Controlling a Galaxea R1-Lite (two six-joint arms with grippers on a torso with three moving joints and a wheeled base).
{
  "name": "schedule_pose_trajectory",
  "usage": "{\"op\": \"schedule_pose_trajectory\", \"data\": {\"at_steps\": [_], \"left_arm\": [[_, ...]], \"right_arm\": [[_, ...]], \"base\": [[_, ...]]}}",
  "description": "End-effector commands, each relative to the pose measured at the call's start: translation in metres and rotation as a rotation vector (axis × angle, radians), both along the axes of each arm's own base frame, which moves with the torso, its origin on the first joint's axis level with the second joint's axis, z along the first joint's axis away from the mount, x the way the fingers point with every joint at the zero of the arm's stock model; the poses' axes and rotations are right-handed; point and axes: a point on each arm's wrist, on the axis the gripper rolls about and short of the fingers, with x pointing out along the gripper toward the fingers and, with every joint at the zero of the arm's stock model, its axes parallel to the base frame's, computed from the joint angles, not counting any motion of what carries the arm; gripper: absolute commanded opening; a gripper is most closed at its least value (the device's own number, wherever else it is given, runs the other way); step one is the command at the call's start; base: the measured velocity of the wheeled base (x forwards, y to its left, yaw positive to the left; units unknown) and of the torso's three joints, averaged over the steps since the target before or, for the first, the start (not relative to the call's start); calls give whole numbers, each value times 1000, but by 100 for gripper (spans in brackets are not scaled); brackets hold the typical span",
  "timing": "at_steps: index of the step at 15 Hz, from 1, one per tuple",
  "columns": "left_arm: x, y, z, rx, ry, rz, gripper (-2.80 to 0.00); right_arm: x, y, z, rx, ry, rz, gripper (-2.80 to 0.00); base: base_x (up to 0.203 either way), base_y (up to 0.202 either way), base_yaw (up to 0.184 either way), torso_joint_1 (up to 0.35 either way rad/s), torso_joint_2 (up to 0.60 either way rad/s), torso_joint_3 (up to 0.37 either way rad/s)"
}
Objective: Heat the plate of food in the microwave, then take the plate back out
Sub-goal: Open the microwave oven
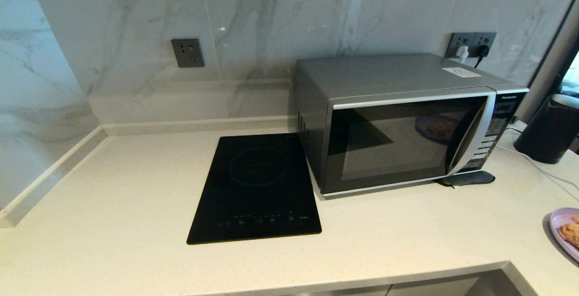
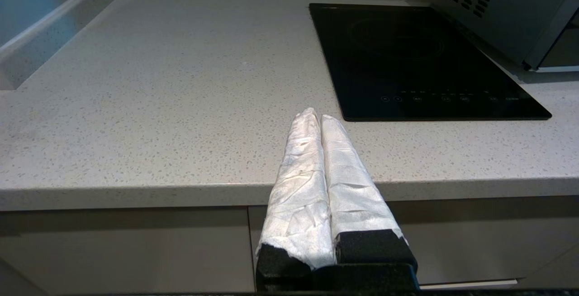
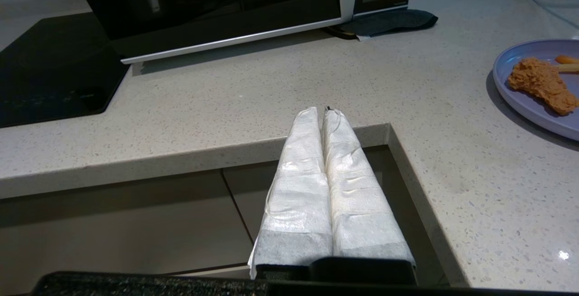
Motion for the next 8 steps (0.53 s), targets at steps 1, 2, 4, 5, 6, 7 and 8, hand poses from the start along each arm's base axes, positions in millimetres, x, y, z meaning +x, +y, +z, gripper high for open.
{"op": "schedule_pose_trajectory", "data": {"at_steps": [1, 2, 4, 5, 6, 7, 8], "left_arm": [[0, 0, 0, -2, 0, 1, -280], [0, 0, 0, -2, 0, 1, -280], [0, 0, 0, 0, 0, 1, -280], [0, 0, 0, 0, 0, 1, -280], [0, 0, 0, 0, 0, 1, -280], [0, 0, 0, -2, 0, 1, -280], [0, 0, 0, 0, 0, 1, -280]], "right_arm": [[0, 0, 0, 1, 2, 0, -280], [0, 0, 0, 1, 2, 0, -280], [0, 0, 0, 1, 2, 0, -280], [0, 0, 0, 1, 2, 0, -280], [0, 0, 0, 1, 2, 1, -280], [0, 0, 0, 1, 2, 0, -280], [0, 0, 0, 1, 2, 0, -280]], "base": [[0, 0, 0, 0, 0, 0], [0, 0, 0, 0, 0, 0], [0, 0, 0, 0, 0, 0], [0, 0, 0, 0, 0, 0], [0, 0, 0, 0, 0, 0], [0, 0, 0, 0, 0, 0], [0, 0, 0, 0, 0, 0]]}}
